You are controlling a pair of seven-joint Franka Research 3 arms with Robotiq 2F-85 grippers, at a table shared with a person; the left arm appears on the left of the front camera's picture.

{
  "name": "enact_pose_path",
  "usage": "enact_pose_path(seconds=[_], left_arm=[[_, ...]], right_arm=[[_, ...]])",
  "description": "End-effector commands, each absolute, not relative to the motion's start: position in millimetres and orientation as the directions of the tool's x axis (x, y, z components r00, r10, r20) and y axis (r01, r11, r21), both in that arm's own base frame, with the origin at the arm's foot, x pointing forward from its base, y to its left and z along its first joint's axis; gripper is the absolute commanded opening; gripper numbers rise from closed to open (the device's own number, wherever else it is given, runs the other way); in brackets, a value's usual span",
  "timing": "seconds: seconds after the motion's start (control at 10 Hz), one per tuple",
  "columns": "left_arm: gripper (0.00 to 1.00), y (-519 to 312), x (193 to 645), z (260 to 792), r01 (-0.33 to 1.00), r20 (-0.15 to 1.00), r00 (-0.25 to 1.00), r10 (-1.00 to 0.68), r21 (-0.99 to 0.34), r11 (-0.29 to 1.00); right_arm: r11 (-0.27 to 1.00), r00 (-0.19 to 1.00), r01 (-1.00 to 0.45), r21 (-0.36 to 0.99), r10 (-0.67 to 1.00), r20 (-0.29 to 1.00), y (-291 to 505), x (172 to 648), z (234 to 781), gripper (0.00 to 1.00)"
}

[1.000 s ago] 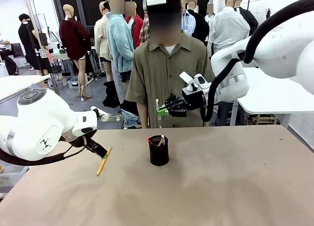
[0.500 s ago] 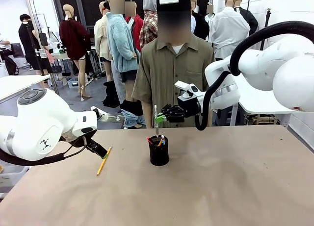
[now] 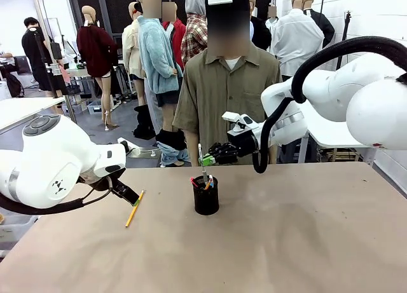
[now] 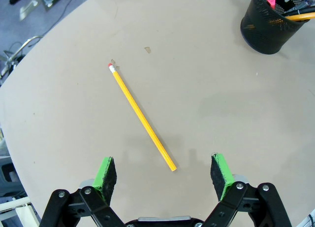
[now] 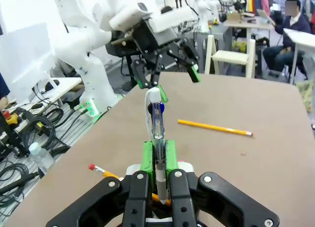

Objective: Place the pens into the pen holder.
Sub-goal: Pick up a writing instrument from the table and place it into the Pen holder.

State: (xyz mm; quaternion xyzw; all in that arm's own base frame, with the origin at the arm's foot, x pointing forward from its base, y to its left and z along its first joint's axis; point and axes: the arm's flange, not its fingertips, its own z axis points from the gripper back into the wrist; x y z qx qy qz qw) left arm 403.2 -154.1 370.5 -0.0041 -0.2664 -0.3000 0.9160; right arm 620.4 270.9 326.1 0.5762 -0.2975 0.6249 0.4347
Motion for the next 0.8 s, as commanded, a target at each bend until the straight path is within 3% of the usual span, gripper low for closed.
enact_pose_path(seconds=[0.0, 0.5, 0.7], left_arm=[[1.0, -151, 403, 371, 0.547, 0.494, 0.681, -0.54, 0.146, 0.824], [1.0, -151, 403, 371, 0.547, 0.494, 0.681, -0.54, 0.146, 0.824], [1.0, -151, 403, 371, 0.547, 0.494, 0.681, -0.54, 0.146, 0.824]], right_arm=[[-0.438, 0.071, -0.881, 0.177, 0.248, 0.966, 276, 630, 322, 0.0], [-0.476, 0.067, -0.855, 0.205, 0.29, 0.955, 275, 637, 307, 0.0], [-0.483, 0.055, -0.852, 0.202, 0.301, 0.952, 276, 637, 309, 0.3]])
